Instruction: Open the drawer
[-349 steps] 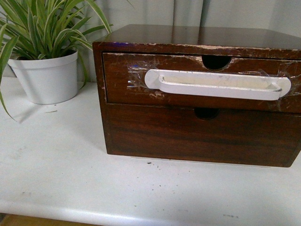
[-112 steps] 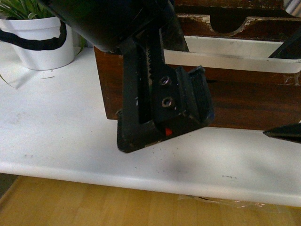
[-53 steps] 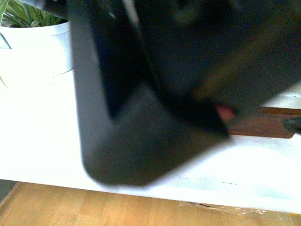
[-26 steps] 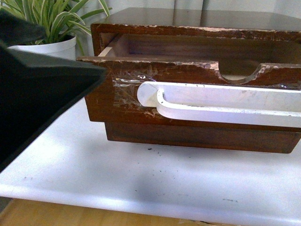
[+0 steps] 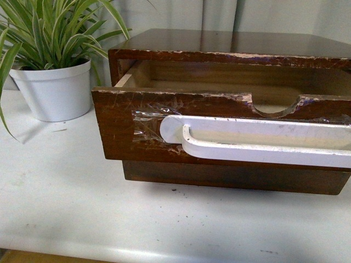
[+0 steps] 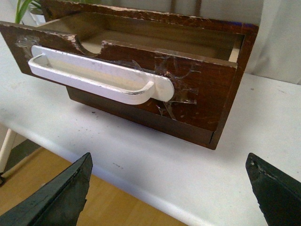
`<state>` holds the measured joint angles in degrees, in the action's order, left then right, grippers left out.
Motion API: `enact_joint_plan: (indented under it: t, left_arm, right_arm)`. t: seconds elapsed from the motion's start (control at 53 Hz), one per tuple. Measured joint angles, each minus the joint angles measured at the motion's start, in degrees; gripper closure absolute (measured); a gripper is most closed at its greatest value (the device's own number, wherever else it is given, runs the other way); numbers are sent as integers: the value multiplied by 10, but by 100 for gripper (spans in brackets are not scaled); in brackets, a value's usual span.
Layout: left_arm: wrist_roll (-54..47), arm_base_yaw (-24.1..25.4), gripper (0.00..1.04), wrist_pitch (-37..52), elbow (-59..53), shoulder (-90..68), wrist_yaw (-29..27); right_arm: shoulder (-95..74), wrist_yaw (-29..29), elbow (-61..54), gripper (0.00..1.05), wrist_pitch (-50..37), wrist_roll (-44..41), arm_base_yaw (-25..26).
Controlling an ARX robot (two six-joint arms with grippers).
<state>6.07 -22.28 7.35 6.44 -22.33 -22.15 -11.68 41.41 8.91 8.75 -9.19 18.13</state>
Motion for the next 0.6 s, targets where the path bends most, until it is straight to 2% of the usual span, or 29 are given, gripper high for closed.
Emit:
enact_joint_plan:
  t: [0.151, 0.396, 0.434, 0.472, 0.528, 0.604]
  left_arm:
    - [16, 28, 6, -76, -3, 87, -15]
    - [18, 37, 6, -83, -3, 114, -15]
    - [9, 41, 9, -79, -6, 122, 0]
    - [-17, 60, 19, -67, -21, 151, 56]
    - [-32, 78, 30, -66, -27, 172, 80]
    - [-43, 100, 43, -67, -29, 182, 105]
  right_arm:
    - [6, -8, -7, 9, -9, 40, 2]
    - [6, -8, -7, 9, -9, 60, 2]
    - [23, -58, -18, 13, -37, 69, -15]
    - [52, -188, -40, 22, -73, 74, -55]
    - [77, -326, -48, 35, -80, 80, -119]
    - [85, -398, -50, 47, -82, 82, -167]
